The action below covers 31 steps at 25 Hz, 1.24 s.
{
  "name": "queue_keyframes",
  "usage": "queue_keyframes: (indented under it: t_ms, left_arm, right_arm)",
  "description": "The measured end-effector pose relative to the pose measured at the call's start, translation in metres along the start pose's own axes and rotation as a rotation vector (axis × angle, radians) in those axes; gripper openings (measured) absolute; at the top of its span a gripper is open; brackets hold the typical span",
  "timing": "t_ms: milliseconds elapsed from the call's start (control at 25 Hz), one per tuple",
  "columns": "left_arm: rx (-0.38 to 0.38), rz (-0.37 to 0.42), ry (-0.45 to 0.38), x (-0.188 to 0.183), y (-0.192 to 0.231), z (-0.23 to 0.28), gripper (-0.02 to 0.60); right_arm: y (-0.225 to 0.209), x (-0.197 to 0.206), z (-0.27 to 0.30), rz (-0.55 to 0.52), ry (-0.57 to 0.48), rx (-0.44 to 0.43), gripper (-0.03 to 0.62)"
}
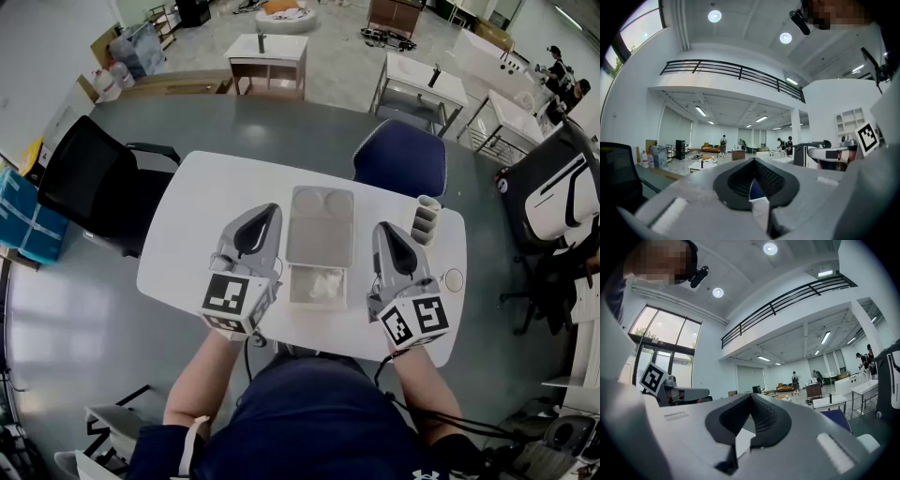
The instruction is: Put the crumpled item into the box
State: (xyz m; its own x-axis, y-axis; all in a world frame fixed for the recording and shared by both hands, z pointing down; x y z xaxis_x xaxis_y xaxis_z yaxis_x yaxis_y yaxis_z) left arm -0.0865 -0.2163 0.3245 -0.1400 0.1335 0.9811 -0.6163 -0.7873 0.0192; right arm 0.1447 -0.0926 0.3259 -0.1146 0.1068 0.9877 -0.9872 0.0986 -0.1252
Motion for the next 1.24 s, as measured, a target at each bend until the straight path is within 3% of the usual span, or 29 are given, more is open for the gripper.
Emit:
queue_keyframes:
  t_ms: [1240]
  left_arm:
    - [0.013, -0.006, 0.018, 0.006, 0.0062, 0.0044, 0.002]
  right_arm:
    - [0.0013, 0.0045, 0.0073, 0.018, 0.01, 0.001, 0.002]
Point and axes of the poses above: the fingertips, and each gripper's own axes: z forward along the fingers, y to its left, x out of its underside, the point moved 9 cm from there along -z, backward along the fingers, and after that the axes turned 8 degrees about y, right-handed, at the moved point
